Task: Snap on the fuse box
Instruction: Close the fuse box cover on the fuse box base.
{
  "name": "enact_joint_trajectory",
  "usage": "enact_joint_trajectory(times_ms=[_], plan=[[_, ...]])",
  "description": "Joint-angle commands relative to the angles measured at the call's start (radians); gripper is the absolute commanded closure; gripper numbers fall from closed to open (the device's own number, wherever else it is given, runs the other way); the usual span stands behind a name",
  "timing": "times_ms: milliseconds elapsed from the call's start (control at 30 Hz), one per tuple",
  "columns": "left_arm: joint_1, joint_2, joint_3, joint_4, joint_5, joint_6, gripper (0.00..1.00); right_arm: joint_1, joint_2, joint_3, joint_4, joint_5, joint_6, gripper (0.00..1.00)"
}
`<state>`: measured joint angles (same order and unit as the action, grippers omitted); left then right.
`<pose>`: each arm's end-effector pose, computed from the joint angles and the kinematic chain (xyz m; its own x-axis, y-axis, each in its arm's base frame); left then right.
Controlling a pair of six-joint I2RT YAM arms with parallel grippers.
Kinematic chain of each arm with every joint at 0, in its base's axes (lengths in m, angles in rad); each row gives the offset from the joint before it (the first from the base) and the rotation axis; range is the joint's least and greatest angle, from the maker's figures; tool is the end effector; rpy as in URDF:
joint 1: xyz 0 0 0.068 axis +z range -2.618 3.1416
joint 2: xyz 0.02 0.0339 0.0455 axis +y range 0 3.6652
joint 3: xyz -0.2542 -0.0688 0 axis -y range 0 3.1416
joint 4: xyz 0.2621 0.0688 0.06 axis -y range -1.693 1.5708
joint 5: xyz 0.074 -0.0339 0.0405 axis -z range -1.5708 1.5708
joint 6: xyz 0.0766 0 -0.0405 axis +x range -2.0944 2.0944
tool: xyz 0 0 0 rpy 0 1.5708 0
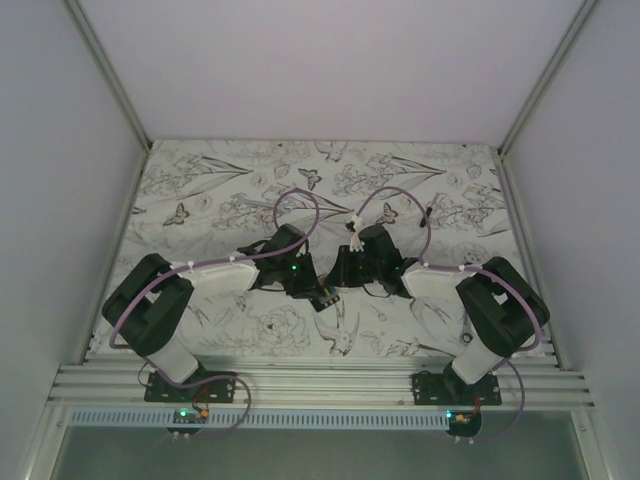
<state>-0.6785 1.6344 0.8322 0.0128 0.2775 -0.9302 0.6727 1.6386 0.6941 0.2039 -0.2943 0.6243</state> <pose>0.2714 -0.2457 0.1156 -0.9347 -0.2369 -0.2650 0.0074 0.7324 -0.6809 0.2585 0.2343 0.0905 -0.8746 0.0184 -0.4844 -0.3112 0.7448 0.5902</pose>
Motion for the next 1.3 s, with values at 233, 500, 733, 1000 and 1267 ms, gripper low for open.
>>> enact_joint_trajectory(times_ms=[233, 500, 733, 1000, 1267], plan=[[-0.049, 0.045, -0.090, -0.041, -0.115, -0.037, 0.84, 0.058, -0.056, -0.044, -0.275, 0.137, -0.129, 0.82], [-0.064, -0.103, -0.062, -0.041, -0.116, 0.010, 0.57, 0.072, -0.125, 0.105, -0.353, 0.166, -0.193, 0.69], [-0.052, -0.195, -0.063, -0.068, -0.156, 0.025, 0.45, 0.098, -0.114, 0.158, -0.432, 0.221, -0.221, 0.56], [-0.027, -0.050, 0.037, -0.091, -0.095, 0.069, 0.55, 0.096, -0.093, 0.158, -0.421, 0.191, -0.212, 0.60], [-0.018, -0.013, 0.093, -0.138, -0.122, 0.102, 0.56, 0.097, -0.079, 0.154, -0.411, 0.157, -0.213, 0.64]])
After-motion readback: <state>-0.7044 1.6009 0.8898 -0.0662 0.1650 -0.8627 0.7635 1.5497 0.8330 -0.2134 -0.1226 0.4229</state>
